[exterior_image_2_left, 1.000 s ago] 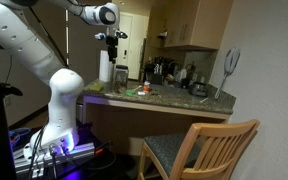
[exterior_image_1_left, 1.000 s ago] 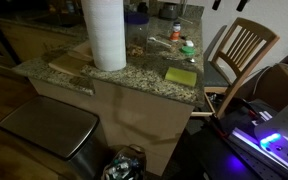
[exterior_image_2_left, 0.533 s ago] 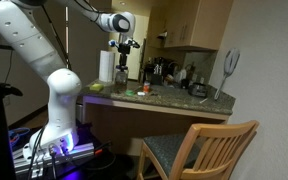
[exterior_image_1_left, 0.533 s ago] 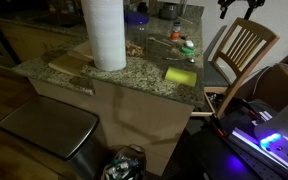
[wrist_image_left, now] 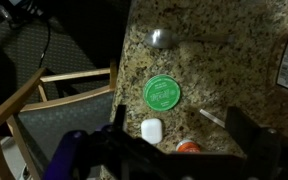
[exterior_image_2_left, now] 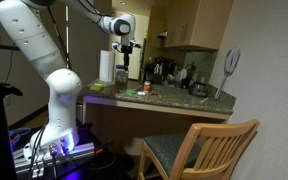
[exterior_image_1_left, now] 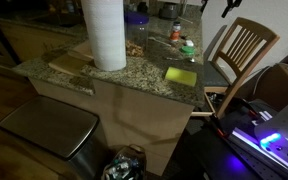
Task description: Put the white spoon on top of the clear container with the blue lid
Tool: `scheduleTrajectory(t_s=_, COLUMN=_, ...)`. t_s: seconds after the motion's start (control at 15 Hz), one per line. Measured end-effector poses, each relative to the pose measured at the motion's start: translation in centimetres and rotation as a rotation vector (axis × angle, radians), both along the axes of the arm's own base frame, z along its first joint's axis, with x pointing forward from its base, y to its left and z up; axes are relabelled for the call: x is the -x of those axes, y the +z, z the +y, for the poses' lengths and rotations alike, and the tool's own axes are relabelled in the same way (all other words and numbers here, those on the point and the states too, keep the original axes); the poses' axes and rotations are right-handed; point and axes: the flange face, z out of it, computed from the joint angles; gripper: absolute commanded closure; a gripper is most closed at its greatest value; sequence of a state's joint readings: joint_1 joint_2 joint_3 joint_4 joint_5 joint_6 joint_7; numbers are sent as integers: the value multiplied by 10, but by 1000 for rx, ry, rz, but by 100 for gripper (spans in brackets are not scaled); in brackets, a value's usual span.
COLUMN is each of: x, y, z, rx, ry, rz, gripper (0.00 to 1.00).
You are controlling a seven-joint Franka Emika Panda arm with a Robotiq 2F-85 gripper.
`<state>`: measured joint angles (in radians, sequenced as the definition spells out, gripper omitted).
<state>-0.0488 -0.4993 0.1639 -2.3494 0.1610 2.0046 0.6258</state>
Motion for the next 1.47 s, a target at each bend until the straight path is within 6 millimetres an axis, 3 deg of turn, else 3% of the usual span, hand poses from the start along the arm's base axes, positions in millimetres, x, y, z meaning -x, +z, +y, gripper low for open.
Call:
scheduleTrajectory(t_s=0.13, x=-1, y=0, z=8, rx=7, ry=2, rz=1, gripper=0)
scheduleTrajectory(t_s=0.47, x=-4, y=-7, z=6, rx=25, ry=-8, rz=13, gripper=0)
scheduleTrajectory(t_s=0.8, x=-57, y=-68, z=14, rx=-28, ry=-91, rz=-85, gripper=0)
scheduleTrajectory(t_s=1.07, x=-90, y=-113, z=45, rx=-57, ry=-86, rz=-186, gripper=0)
scheduleTrajectory(t_s=1.2, x=-96, y=-125, z=58, rx=-60, ry=-77, rz=-196, gripper=0)
scheduleTrajectory(t_s=1.47, x=-97, y=-125, z=58, rx=-42, ry=-55, rz=-197, gripper=0)
